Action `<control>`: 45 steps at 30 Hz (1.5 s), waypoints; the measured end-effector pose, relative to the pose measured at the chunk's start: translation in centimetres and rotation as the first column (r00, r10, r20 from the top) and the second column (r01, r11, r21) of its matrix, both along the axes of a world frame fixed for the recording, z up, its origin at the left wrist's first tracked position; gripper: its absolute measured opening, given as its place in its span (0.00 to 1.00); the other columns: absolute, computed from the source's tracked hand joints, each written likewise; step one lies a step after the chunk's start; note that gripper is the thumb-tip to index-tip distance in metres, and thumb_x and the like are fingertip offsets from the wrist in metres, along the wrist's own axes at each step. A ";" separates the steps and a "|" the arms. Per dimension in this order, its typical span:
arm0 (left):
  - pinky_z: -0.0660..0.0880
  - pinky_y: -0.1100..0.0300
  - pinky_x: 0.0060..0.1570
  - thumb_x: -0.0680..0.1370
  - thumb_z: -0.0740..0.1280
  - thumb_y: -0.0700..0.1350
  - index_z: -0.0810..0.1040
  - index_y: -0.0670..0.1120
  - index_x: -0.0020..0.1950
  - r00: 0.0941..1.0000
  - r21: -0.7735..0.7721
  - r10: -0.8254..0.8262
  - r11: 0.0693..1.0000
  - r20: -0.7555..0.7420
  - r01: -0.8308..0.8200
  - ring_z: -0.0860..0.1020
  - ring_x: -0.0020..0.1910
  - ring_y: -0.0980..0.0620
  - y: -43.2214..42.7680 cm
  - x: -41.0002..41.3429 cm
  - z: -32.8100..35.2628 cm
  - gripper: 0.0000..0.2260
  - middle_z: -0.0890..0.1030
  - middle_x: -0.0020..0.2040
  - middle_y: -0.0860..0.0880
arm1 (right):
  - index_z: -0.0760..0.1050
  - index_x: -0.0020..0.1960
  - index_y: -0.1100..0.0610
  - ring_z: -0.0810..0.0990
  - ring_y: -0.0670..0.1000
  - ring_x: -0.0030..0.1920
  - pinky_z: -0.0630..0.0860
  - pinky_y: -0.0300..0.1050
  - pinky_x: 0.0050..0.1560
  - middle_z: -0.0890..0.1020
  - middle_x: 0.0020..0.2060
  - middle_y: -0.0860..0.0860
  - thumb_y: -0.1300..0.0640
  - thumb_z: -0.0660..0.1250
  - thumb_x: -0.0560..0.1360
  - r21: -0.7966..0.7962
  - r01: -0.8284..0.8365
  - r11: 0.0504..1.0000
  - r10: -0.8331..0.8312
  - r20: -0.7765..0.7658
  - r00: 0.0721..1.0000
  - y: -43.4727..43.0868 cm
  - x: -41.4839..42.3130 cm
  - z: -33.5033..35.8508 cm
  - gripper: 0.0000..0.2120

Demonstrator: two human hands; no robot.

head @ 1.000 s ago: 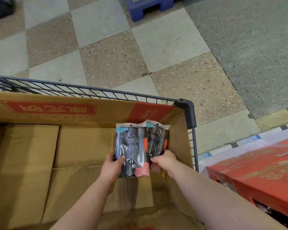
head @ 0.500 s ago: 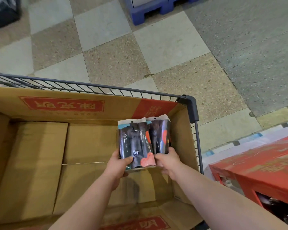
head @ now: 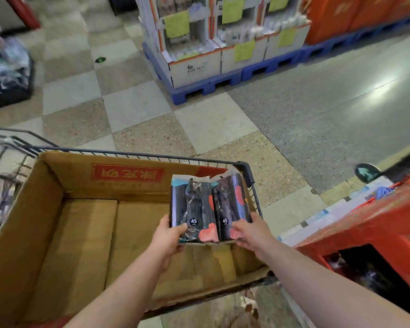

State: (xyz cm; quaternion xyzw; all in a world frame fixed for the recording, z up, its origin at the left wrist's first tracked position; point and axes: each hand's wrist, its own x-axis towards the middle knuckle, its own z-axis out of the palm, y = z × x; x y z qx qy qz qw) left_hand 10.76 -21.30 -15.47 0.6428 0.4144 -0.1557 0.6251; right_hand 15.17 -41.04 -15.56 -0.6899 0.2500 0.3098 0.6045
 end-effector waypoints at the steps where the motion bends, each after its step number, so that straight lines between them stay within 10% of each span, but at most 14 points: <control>1: 0.73 0.58 0.35 0.80 0.65 0.40 0.66 0.49 0.72 1.000 -0.014 -0.014 1.000 0.023 0.015 0.78 0.46 0.48 -0.3 -0.5 1.1 0.21 0.79 0.58 0.45 | 0.65 0.60 0.59 0.78 0.51 0.38 0.77 0.43 0.39 0.79 0.44 0.57 0.63 0.65 0.77 -0.002 0.020 1.000 -0.020 0.018 1.000 -0.4 -0.7 1.0 0.14; 11: 0.75 0.52 0.41 0.80 0.64 0.39 0.72 0.51 0.65 0.906 -0.167 -0.231 0.938 0.355 0.304 0.80 0.45 0.47 -5.1 -3.0 12.1 0.15 0.84 0.51 0.47 | 0.70 0.51 0.60 0.73 0.47 0.28 0.71 0.38 0.29 0.74 0.31 0.52 0.67 0.63 0.74 0.012 0.257 0.966 -0.246 0.331 0.911 -6.5 -8.2 13.7 0.07; 17: 0.72 0.55 0.39 0.80 0.63 0.39 0.72 0.52 0.65 0.771 -0.184 -0.364 0.835 0.524 0.519 0.78 0.49 0.44 -11.3 -3.3 17.8 0.15 0.82 0.55 0.44 | 0.72 0.53 0.59 0.78 0.48 0.34 0.75 0.41 0.32 0.77 0.42 0.55 0.64 0.65 0.74 0.004 0.470 0.883 -0.409 0.499 0.764 -12.4 -12.6 19.6 0.09; 28: 0.73 0.66 0.26 0.77 0.64 0.32 0.72 0.49 0.62 0.477 -0.097 -0.505 0.607 0.719 0.789 0.80 0.30 0.58 -26.0 -5.1 26.1 0.18 0.82 0.46 0.49 | 0.72 0.54 0.60 0.74 0.52 0.34 0.72 0.39 0.31 0.77 0.41 0.58 0.62 0.64 0.72 -0.036 0.740 0.672 -0.518 0.691 0.504 -24.8 -19.2 28.0 0.11; 34: 0.78 0.46 0.47 0.64 0.69 0.35 0.71 0.50 0.67 0.356 -0.087 -0.493 0.488 0.794 0.869 0.83 0.50 0.42 -34.5 -4.9 30.5 0.32 0.83 0.55 0.43 | 0.70 0.57 0.60 0.73 0.50 0.34 0.73 0.38 0.26 0.75 0.43 0.56 0.64 0.65 0.74 0.059 0.791 0.609 -0.555 0.745 0.371 -33.0 -20.5 31.7 0.13; 41: 0.74 0.61 0.27 0.75 0.63 0.29 0.70 0.47 0.66 0.330 -0.038 -0.484 0.519 0.810 0.854 0.80 0.34 0.49 -44.6 -3.8 34.4 0.22 0.81 0.50 0.42 | 0.67 0.61 0.54 0.78 0.51 0.35 0.75 0.40 0.29 0.77 0.54 0.58 0.61 0.67 0.72 0.101 0.793 0.601 -0.549 0.773 0.317 -43.3 -19.1 35.0 0.19; 45: 0.71 0.64 0.22 0.75 0.63 0.28 0.65 0.47 0.67 0.357 -0.045 -0.433 0.582 0.828 0.812 0.78 0.31 0.50 -50.0 -2.7 36.6 0.24 0.79 0.48 0.44 | 0.72 0.55 0.61 0.76 0.47 0.29 0.72 0.37 0.25 0.78 0.42 0.57 0.63 0.65 0.73 0.109 0.783 0.613 -0.522 0.800 0.297 -48.2 -18.5 37.2 0.11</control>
